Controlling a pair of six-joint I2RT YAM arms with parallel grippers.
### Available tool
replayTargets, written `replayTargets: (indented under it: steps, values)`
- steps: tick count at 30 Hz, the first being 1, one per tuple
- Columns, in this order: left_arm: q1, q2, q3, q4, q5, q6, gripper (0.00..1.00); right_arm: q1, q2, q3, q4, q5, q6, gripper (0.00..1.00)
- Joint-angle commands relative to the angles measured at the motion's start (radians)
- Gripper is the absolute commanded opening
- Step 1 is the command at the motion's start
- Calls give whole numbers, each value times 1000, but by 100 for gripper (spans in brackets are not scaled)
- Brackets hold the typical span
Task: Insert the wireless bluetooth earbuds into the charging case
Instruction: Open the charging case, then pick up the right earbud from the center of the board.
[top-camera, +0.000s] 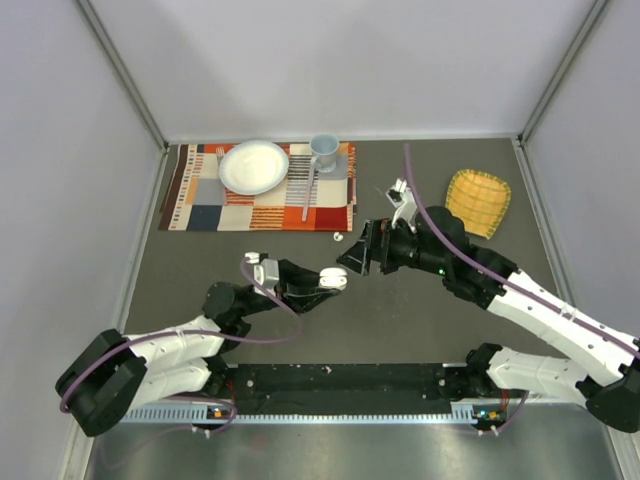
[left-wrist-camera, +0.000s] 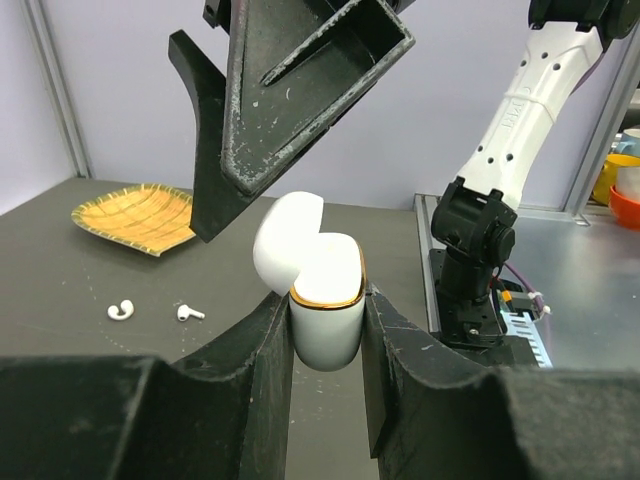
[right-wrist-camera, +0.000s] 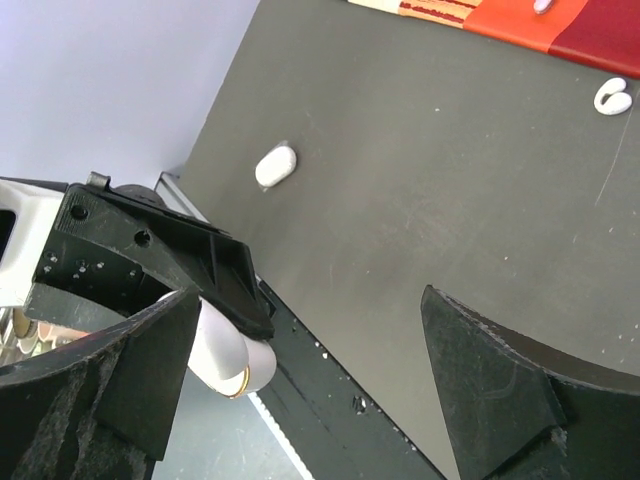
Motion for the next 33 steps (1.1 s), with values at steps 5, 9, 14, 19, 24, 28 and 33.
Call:
replayTargets:
  steps: [5, 9, 14, 19, 24, 28, 33]
  values:
    - [-5, -42, 3, 263, -14, 67, 0, -5, -84, 49, 62, 87, -14, 98]
    - [-3, -68, 0, 224, -26, 89, 0, -51, -131, 27, 36, 153, -22, 99]
    - [-5, -97, 5, 181, -28, 107, 0, -187, -154, -3, -56, 213, -19, 99]
    - [-3, -142, 6, 132, -57, 117, 0, -316, -131, -48, -145, 211, -42, 97]
    - [-3, -188, 31, 68, -98, 144, 0, -417, -92, -83, -182, 180, -68, 90]
    - [-5, -222, 98, -46, -135, 196, 0, -473, -48, -86, -196, 167, -92, 87]
    - [-3, -228, 201, -164, -152, 210, 0, -488, 9, -39, -229, 133, -138, 73]
